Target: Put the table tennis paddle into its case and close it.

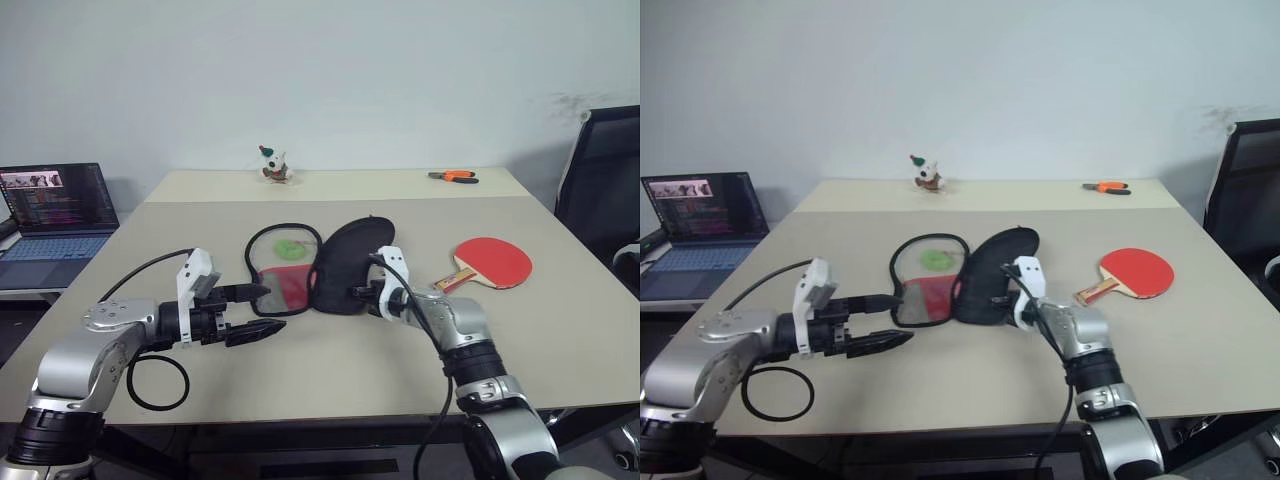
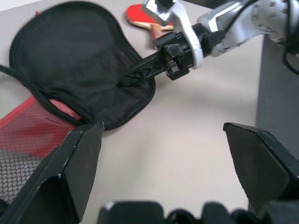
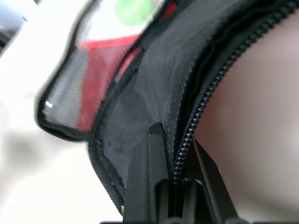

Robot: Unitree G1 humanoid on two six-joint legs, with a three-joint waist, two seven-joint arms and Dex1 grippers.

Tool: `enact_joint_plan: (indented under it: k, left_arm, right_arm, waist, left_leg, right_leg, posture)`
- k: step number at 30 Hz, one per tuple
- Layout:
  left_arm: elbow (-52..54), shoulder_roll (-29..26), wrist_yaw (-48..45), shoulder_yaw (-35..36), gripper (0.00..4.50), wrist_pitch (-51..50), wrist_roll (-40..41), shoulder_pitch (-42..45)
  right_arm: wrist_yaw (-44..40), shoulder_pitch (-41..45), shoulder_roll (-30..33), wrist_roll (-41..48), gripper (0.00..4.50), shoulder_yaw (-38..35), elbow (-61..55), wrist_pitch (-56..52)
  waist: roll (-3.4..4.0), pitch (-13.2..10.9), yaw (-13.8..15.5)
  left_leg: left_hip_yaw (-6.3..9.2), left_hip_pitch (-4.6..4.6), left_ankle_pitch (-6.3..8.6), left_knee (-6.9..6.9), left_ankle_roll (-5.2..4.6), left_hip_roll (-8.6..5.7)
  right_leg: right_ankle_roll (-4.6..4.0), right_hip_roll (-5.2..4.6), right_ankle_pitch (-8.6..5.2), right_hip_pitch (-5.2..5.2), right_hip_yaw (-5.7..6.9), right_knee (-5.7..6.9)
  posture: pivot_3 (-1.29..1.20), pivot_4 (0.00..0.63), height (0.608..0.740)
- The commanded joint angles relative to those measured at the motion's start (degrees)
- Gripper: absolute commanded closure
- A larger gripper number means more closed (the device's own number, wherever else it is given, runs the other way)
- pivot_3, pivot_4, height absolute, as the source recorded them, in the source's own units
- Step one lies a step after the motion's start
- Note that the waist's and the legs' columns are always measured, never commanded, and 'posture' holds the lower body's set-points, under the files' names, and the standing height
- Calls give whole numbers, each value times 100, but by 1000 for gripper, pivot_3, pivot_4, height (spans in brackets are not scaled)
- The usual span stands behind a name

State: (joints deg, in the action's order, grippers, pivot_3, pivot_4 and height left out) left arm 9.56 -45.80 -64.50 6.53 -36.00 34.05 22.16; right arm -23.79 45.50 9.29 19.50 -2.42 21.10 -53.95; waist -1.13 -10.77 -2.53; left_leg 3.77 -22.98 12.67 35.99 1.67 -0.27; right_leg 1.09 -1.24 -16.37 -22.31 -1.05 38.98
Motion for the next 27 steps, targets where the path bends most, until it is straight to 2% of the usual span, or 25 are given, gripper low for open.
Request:
enact_joint_plan:
  k: [1,11,16,19,27]
  left_arm:
    - [263,23,-67,-77,0,18,133,282]
    - [109,93,-172,-347,0,125,31,447]
    - [106,115,-153,-364,0,168,12,397]
    - [125,123,-132,-370,0,189,-11,357]
    - [209,122,-90,-352,0,193,1,257]
  right_arm:
    - [-370,24,458,105,4464,-12,-254,-286]
    - [-1091,236,1299,-90,4464,282,88,-263]
    - [-1126,549,1354,-216,4464,310,640,-5]
    - [-1090,723,1329,-312,3806,264,961,203]
    - [-1253,821,1604,-483,1156,337,904,368]
  waist:
    - [-1,-1,11]
    - [-1,-2,-34]
    - [-2,-2,-36]
    - [-2,-2,-34]
    - [-2,-3,-29]
  left_leg:
    - [-2,0,0,0,0,0]
    - [-17,1,0,-1,-1,3]
    - [-22,2,0,0,-1,2]
    - [-24,1,0,0,-1,2]
    - [-30,1,1,-1,-1,2]
  right_leg:
    - [0,0,0,0,-2,0]
    - [0,8,-1,-1,-4,0]
    - [0,7,-1,0,-6,0]
    - [0,8,-1,0,-5,0]
    - [0,7,-1,-1,-7,-2]
  posture:
    - [0,150,740]
    - [0,150,740]
    - [0,150,740]
    - [0,150,740]
    - [0,150,740]
